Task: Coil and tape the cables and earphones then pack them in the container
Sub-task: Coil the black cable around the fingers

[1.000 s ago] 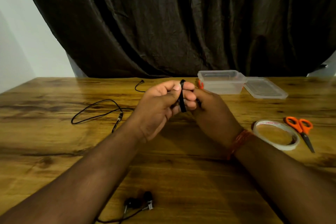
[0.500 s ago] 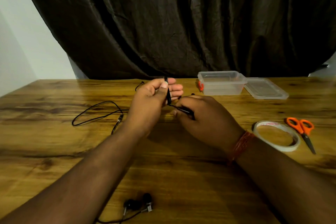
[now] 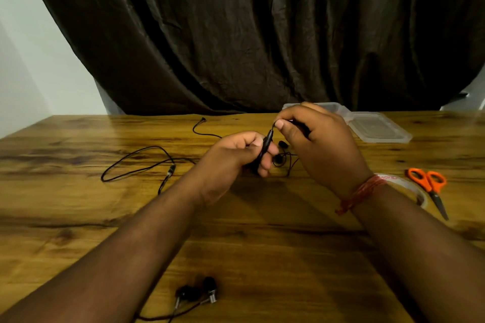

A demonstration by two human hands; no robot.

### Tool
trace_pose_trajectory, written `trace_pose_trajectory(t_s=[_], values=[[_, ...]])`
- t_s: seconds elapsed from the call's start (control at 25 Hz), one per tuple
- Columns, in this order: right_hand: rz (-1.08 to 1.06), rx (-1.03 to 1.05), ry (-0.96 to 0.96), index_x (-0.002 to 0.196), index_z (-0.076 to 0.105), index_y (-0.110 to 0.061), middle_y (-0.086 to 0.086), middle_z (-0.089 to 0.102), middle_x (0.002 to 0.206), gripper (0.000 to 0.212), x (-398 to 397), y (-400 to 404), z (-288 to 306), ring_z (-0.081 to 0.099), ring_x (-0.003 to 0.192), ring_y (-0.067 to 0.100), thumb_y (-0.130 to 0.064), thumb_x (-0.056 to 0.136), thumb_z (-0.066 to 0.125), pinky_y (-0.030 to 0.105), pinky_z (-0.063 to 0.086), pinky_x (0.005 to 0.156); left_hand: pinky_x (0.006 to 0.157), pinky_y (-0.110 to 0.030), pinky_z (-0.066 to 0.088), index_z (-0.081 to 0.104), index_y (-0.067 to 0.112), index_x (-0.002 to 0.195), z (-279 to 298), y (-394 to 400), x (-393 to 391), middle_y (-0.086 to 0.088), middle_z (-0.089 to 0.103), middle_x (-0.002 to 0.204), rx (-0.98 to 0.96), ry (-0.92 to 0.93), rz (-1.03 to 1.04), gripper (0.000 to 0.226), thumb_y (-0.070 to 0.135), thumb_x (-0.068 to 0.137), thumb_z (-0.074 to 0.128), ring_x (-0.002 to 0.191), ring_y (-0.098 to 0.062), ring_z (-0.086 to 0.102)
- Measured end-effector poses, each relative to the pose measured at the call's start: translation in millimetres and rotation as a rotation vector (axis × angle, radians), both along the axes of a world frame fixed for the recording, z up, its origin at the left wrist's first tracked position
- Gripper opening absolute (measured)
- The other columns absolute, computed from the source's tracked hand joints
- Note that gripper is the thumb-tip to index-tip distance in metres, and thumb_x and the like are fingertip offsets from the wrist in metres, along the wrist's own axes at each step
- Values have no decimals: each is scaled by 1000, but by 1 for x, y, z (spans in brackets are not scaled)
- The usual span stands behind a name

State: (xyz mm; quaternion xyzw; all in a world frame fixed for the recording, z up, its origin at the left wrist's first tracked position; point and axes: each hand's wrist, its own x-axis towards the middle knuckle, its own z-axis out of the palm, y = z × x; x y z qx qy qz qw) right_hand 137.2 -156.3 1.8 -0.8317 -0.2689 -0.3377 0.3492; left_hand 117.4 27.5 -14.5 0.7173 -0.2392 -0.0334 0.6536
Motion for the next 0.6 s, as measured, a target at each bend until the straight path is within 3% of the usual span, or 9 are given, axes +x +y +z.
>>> trace_pose_trajectory(t_s=[0.2, 0.36, 0.6], values=[[74, 43, 89, 97, 67, -23, -7, 66, 88, 16, 1, 8, -11, 58, 82, 8, -28, 96, 52, 35, 48, 73, 70, -30, 49, 71, 11, 94, 5, -1, -1, 1, 60, 71, -309, 54, -72, 29, 15, 95, 42, 62, -9, 58], [126, -46, 135, 90, 60, -17, 1, 65, 81, 15, -2, 21, -24, 60, 75, 18, -19, 97, 47, 43, 48, 67, 65, -25, 54, 67, 6, 100, 8, -2, -1, 0, 61, 71, -473, 70, -77, 26, 12, 97, 42, 62, -10, 59], [80, -395, 147, 94, 56, -26, -4, 63, 83, 23, -13, 28, -25, 58, 75, 18, -38, 101, 38, 39, 49, 65, 77, -28, 58, 63, 4, 107, 14, 4, 4, -3, 72, 83, -618, 17, 86, 26, 9, 104, 37, 77, -14, 70]])
